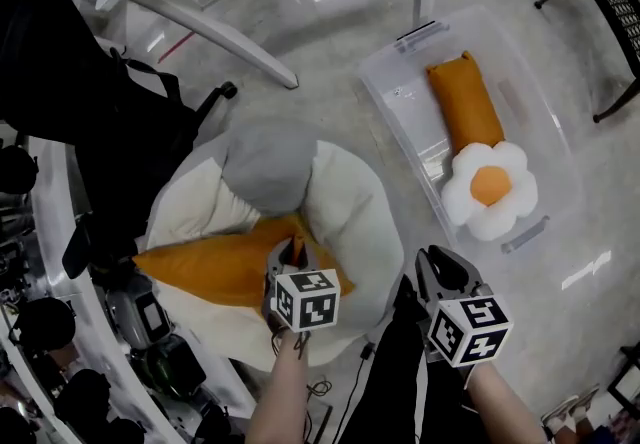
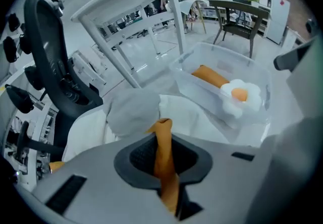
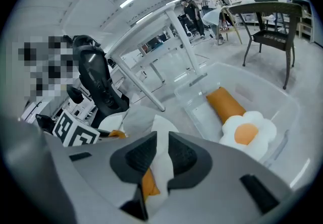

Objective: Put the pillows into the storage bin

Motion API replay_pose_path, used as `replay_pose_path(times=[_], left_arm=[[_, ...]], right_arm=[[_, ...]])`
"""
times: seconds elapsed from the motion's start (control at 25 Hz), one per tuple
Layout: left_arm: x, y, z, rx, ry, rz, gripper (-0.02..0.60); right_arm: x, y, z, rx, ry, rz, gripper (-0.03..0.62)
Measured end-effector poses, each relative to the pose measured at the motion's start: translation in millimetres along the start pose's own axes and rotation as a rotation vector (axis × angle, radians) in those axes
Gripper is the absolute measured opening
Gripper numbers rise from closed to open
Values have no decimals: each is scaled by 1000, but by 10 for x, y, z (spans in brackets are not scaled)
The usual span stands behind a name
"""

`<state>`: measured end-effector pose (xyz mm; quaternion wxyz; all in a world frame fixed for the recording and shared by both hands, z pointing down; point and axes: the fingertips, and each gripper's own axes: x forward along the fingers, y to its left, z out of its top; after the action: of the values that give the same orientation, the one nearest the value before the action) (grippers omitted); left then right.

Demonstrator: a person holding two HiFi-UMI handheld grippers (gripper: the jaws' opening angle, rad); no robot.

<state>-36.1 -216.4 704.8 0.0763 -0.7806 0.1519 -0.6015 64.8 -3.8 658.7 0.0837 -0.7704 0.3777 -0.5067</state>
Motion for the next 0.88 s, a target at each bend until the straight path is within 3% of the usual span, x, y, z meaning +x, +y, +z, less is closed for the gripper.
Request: replay_pose_path(times=[0.28, 0.88], left_arm=[[-795, -143, 36, -55, -80, -2, 41], [-2422, -459, 988, -138, -327, -65, 37]], right_arm=[[-505, -45, 207, -1, -51, 1, 67], [-1879, -72, 589, -54, -124, 2, 67]])
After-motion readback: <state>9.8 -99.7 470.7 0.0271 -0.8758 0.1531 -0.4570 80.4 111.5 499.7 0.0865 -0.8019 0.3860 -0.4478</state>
